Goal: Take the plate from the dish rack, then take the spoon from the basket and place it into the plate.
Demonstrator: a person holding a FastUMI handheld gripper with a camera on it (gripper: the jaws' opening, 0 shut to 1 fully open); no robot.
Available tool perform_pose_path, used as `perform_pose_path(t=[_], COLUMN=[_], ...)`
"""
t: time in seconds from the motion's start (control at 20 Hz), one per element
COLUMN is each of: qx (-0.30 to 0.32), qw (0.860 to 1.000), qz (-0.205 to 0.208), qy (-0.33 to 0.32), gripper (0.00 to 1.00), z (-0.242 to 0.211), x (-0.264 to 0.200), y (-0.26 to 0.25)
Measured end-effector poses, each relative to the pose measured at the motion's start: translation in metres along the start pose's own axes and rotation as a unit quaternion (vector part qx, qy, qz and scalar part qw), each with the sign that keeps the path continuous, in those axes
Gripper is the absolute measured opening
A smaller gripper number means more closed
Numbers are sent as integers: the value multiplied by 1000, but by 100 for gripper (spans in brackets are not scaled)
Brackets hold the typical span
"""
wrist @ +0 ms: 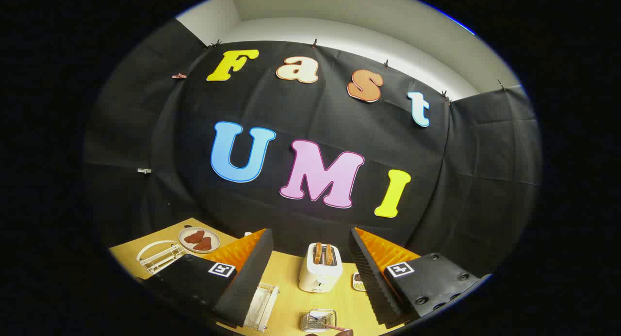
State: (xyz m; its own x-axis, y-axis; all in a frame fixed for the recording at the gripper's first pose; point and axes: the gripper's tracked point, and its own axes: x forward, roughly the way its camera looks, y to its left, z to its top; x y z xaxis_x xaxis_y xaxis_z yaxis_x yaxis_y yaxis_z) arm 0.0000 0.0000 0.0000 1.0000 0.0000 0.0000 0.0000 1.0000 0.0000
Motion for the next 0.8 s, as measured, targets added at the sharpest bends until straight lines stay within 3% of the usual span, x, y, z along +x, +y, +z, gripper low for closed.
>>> perform_pose_path(t=[0.8], qx=[-1], qw=[1000], qz=[10], qy=[8], gripper=[97], z=[0], x=[-12], y=[10])
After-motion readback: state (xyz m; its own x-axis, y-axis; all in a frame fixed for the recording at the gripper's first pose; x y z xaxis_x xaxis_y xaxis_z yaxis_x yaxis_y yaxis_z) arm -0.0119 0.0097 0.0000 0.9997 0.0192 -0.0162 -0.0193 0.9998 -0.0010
